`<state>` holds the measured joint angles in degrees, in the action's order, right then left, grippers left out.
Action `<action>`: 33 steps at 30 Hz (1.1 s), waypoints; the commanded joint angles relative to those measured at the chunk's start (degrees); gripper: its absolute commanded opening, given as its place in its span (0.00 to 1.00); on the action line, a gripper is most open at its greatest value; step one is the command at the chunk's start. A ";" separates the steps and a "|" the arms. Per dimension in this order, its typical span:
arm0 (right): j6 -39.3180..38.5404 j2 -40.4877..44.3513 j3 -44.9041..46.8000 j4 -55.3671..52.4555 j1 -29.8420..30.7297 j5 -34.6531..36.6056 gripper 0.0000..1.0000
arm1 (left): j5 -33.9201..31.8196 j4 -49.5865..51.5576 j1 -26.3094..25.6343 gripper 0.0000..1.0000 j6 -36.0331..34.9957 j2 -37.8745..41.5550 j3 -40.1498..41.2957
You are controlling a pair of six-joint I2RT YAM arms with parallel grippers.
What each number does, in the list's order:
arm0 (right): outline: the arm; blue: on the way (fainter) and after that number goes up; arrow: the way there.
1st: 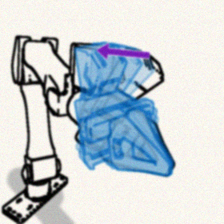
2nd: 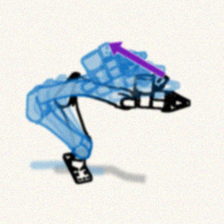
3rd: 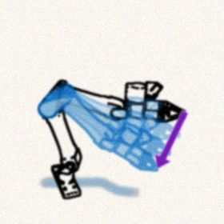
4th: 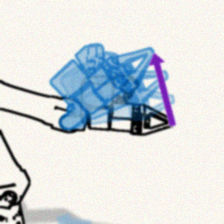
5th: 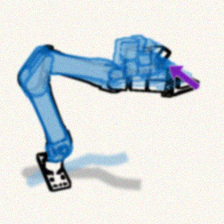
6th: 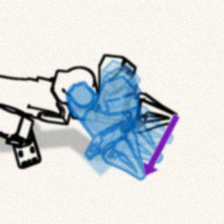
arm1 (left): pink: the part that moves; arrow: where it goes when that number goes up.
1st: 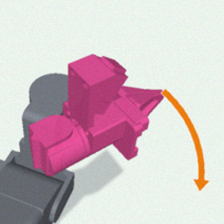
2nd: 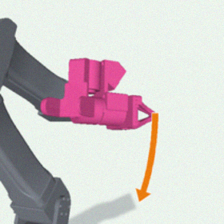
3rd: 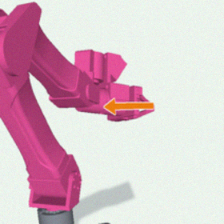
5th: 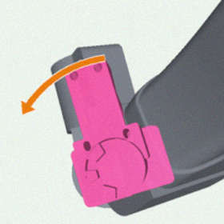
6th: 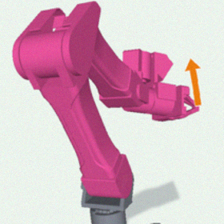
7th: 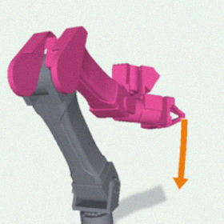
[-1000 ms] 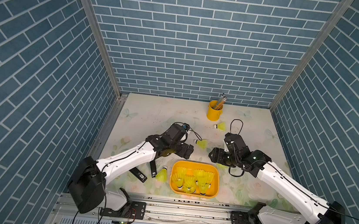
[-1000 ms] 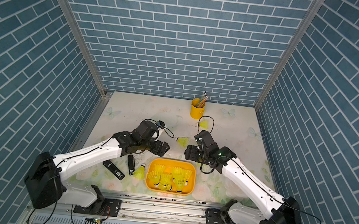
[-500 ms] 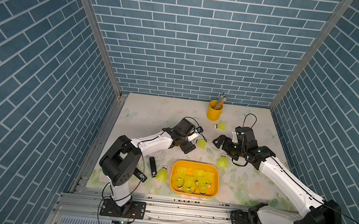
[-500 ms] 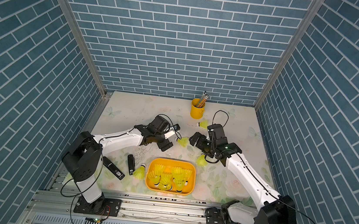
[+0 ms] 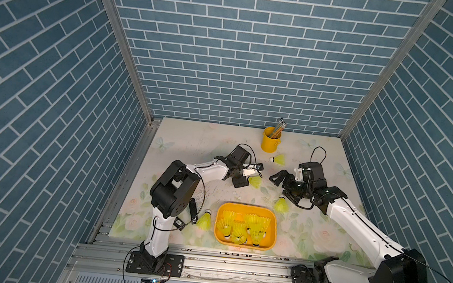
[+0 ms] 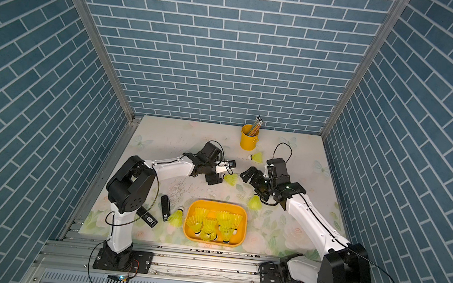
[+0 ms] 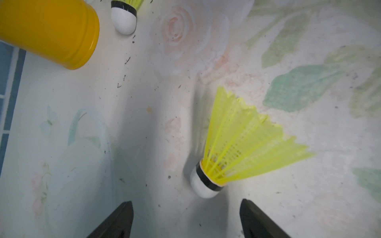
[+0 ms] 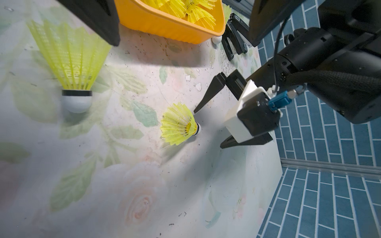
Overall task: Put the shuttlecocks into the storage box
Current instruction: Pick up the shuttlecock at the center of the board.
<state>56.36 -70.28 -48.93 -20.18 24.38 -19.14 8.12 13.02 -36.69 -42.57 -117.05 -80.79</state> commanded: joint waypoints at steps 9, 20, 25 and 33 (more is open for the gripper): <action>5.70 -1.97 -0.18 -2.58 -2.06 1.91 1.00 | 5.51 6.58 0.03 0.74 -4.89 -6.30 -4.62; 6.68 -0.65 1.12 -2.03 -2.49 1.92 1.00 | 6.71 7.71 -0.84 0.56 -3.19 -9.86 -7.33; 7.27 -0.56 1.19 -1.35 -2.76 2.00 1.00 | 7.16 7.47 -0.89 0.34 -2.38 -9.52 -6.27; 6.03 -0.14 1.12 -1.56 -3.01 2.75 1.00 | 6.40 4.00 -0.97 0.24 1.35 -6.49 -2.18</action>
<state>62.63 -71.94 -48.14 -21.63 21.67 -17.74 14.72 14.90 -37.41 -43.51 -123.98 -86.08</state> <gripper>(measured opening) 0.993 0.315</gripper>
